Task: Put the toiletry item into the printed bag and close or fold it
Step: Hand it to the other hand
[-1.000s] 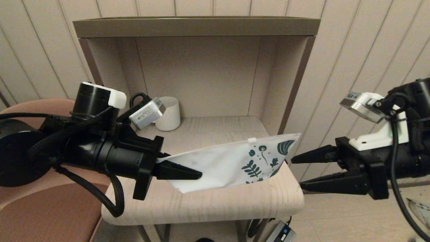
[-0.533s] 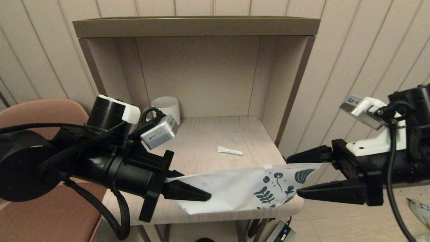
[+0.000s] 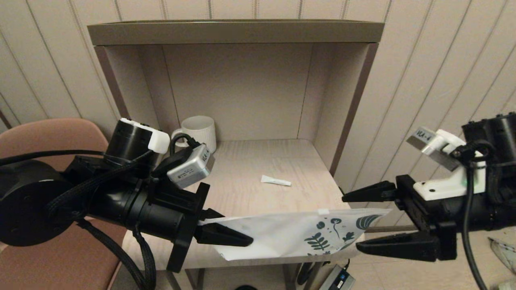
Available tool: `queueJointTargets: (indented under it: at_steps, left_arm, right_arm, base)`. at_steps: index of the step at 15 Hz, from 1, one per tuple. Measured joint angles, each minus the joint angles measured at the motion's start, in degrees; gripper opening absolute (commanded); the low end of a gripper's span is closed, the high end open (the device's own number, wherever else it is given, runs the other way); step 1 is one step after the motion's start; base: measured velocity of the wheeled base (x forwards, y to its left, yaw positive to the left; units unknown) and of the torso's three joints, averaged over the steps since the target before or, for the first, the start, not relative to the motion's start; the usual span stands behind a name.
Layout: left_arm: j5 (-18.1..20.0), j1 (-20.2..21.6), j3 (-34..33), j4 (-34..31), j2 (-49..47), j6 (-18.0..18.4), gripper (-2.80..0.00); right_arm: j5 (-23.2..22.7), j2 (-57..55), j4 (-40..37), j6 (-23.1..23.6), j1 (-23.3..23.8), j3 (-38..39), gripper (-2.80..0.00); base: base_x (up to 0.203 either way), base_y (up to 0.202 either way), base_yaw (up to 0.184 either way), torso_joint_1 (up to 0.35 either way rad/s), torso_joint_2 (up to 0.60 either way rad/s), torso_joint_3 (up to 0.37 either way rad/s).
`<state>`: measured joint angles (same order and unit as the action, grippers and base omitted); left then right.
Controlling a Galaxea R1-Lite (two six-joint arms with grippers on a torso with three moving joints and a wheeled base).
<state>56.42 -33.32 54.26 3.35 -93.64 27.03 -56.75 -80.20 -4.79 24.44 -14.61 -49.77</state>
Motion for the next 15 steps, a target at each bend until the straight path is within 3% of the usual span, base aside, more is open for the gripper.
queueJointTargets:
  at_steps: [3,7,11,15]
  left_arm:
    - [-0.2,0.0,0.1,0.6,0.0,2.8,-2.8]
    - [-2.8,-0.1,-3.3,5.4,1.1,7.0,-2.8]
    - [-6.3,-1.6,-6.3,9.0,1.4,8.5,-2.8]
    - [-6.6,-2.2,-6.9,9.3,1.5,8.5,-2.8]
  right_arm:
    - [0.2,0.0,6.1,1.6,-1.6,4.1,0.0]
    - [0.3,-0.2,7.3,1.6,-1.9,4.9,0.0]
    - [0.3,-0.1,7.3,1.6,-2.2,5.2,0.0]
    - [0.5,0.0,7.4,1.6,-3.8,5.5,0.0]
  base:
    - [0.0,0.0,0.0,0.0,0.0,0.0]
    - [0.0,0.0,0.0,0.0,0.0,0.0]
    - [0.0,0.0,0.0,0.0,0.0,0.0]
    - [0.0,0.0,0.0,0.0,0.0,0.0]
